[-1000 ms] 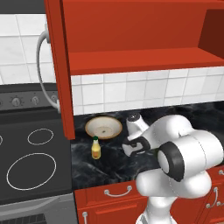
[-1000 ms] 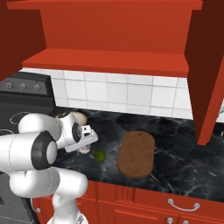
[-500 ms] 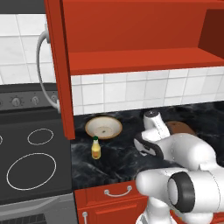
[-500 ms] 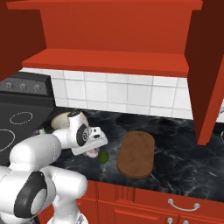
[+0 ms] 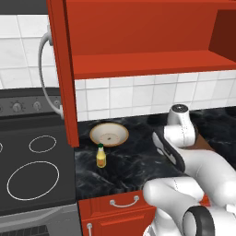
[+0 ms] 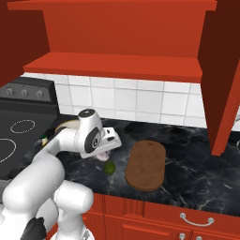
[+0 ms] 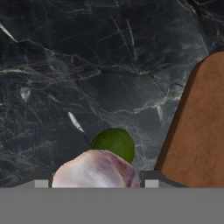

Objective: Open the cabinet. Place the bowl and condiment on the counter. Then place the lime and garlic on the cutting board.

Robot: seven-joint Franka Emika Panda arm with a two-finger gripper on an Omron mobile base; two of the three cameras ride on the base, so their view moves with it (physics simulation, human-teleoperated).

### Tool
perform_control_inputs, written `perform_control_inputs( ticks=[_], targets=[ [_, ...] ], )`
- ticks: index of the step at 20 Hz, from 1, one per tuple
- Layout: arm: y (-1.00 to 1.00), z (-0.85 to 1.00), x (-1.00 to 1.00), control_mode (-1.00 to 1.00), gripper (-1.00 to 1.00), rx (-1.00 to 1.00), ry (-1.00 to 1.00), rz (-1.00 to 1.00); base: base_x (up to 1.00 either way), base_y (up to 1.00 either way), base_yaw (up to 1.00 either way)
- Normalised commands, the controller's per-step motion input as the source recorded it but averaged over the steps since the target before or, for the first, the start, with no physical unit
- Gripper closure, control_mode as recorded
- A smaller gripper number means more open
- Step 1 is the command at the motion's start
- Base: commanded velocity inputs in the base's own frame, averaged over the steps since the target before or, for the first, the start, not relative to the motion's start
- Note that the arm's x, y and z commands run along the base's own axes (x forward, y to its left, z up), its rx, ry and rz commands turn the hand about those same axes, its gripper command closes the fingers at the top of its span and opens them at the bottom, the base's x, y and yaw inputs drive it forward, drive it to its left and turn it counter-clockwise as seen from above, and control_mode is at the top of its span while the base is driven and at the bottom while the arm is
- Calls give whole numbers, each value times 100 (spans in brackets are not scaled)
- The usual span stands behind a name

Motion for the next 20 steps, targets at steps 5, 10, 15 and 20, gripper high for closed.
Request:
perform_control_inputs(
  ticks=[5, 10, 15, 20],
  targets=[
    [-33, 25, 39, -100, 100, 8, 3, 3, 0, 0, 0],
    [-54, 5, 45, -100, 100, 9, 4, 3, 0, 0, 0],
    [-38, 1, 28, -100, 100, 5, 8, 0, 0, 0, 0],
    [-25, 0, 0, -100, 100, 2, 5, 0, 0, 0, 0]
  ],
)
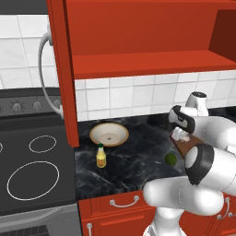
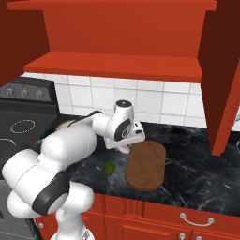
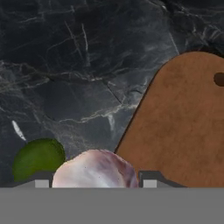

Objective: Open the cabinet. Place the bowl and condiment on the counter. Then place the lime and garlic on the cutting board.

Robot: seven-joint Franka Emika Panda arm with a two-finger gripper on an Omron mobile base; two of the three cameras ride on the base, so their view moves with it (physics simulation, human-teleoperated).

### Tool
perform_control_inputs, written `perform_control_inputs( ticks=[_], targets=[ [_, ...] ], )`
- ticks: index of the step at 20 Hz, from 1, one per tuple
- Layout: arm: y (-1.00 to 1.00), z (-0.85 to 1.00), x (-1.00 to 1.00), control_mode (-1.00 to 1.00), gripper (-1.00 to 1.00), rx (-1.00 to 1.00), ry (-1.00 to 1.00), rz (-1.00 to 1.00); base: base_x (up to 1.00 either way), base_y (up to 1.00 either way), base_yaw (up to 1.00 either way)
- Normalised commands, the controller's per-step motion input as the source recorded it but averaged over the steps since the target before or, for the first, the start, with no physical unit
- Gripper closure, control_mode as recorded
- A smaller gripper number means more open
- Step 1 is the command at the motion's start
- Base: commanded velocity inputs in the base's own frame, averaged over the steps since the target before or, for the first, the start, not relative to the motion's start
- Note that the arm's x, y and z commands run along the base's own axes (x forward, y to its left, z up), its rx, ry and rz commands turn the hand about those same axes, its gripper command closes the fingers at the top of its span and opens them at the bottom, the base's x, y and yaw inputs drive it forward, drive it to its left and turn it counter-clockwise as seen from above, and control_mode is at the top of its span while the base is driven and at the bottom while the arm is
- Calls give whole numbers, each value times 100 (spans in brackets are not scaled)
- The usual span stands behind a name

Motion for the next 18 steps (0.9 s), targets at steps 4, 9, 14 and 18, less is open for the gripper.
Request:
perform_control_inputs(
  ticks=[4, 9, 14, 18],
  targets=[
    [-44, 0, 0, -100, 100, 3, 0, 0, 0, 0, 0],
    [-54, -13, 0, -100, 100, 4, 0, 0, 0, 0, 0],
    [-14, -22, 7, -100, 100, 1, -1, 1, 0, 0, 0],
    [7, -27, 39, -100, 100, 1, -4, 4, 0, 0, 0]
  ],
)
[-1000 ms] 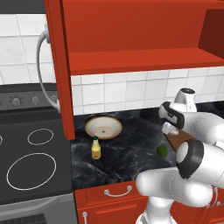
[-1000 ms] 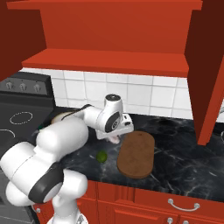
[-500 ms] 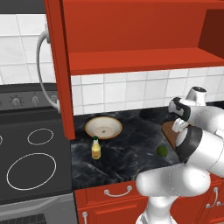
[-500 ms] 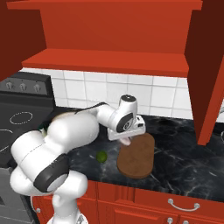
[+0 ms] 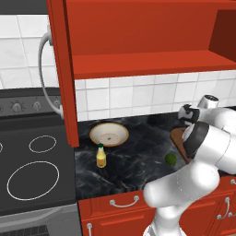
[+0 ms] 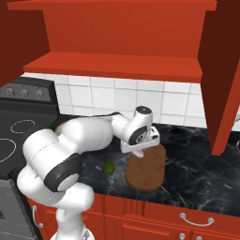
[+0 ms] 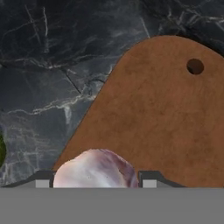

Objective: Open the cabinet. Place the bowl and condiment on the counter. Then place the lime and garlic on the cutting board.

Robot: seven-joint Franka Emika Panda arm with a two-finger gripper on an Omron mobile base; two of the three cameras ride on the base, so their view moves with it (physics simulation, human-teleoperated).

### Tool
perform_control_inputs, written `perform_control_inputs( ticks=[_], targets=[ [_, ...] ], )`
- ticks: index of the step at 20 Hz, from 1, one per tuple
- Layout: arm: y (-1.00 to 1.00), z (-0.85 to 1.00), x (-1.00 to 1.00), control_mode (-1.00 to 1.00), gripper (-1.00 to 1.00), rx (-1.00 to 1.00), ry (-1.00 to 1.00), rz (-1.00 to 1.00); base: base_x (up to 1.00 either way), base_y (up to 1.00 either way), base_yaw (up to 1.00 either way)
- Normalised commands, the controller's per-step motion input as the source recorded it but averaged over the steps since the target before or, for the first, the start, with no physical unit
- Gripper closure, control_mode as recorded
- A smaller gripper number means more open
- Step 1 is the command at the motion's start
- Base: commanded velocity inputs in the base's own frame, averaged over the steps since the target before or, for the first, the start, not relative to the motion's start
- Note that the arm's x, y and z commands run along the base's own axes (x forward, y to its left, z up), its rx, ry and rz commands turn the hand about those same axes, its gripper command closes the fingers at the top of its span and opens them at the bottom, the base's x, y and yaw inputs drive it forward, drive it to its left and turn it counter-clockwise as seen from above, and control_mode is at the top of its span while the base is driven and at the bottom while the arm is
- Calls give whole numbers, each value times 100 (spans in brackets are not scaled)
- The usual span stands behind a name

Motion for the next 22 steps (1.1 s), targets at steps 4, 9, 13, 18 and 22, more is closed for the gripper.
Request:
perform_control_inputs(
  ticks=[4, 9, 13, 18, 22],
  targets=[
    [-3, -7, 37, -100, 100, 3, 0, 3, 0, 0, 0],
    [-34, -7, 28, -100, 100, 4, 0, 5, 0, 0, 0],
    [-32, -20, 15, -100, 100, 2, 0, 5, 0, 0, 0],
    [0, -39, 5, -100, 100, 0, 0, 1, 0, 0, 0],
    [12, -48, 6, -100, 100, 0, 0, 0, 0, 0, 0]
  ],
)
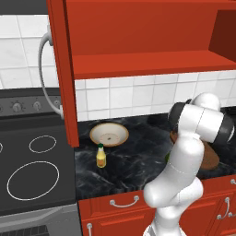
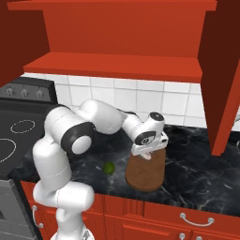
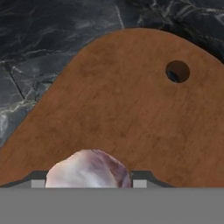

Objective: Open the cabinet. Place the bowl and condiment on the counter. Then place the lime and garlic on the cutting board.

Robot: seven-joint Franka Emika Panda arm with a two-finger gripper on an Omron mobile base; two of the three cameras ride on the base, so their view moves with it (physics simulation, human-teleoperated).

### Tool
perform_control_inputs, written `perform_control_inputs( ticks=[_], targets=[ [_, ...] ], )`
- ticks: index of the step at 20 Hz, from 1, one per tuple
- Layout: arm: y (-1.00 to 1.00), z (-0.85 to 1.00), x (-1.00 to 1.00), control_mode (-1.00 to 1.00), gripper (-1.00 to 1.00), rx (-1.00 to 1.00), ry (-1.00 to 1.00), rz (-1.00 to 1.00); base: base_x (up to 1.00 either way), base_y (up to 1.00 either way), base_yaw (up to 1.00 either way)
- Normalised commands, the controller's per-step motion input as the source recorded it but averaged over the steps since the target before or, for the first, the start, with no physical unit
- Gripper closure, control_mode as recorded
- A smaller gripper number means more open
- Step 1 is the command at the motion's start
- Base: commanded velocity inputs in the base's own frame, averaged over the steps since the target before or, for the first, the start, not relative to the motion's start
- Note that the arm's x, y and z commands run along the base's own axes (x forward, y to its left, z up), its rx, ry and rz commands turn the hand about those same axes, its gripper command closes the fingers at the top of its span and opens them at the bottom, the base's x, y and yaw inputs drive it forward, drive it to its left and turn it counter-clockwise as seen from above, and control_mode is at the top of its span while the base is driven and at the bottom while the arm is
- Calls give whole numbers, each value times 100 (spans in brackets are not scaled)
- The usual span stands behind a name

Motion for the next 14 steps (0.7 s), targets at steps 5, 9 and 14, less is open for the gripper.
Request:
perform_control_inputs(
  ticks=[5, 9, 14],
  targets=[
    [4, -27, 0, -100, -100, 0, 0, 0, 0, 0, 0],
    [16, 5, -10, -100, -100, 0, 0, 0, 0, 0, 0],
    [28, 62, -40, -100, -100, -1, -1, 0, 0, 0, 0]
  ],
)
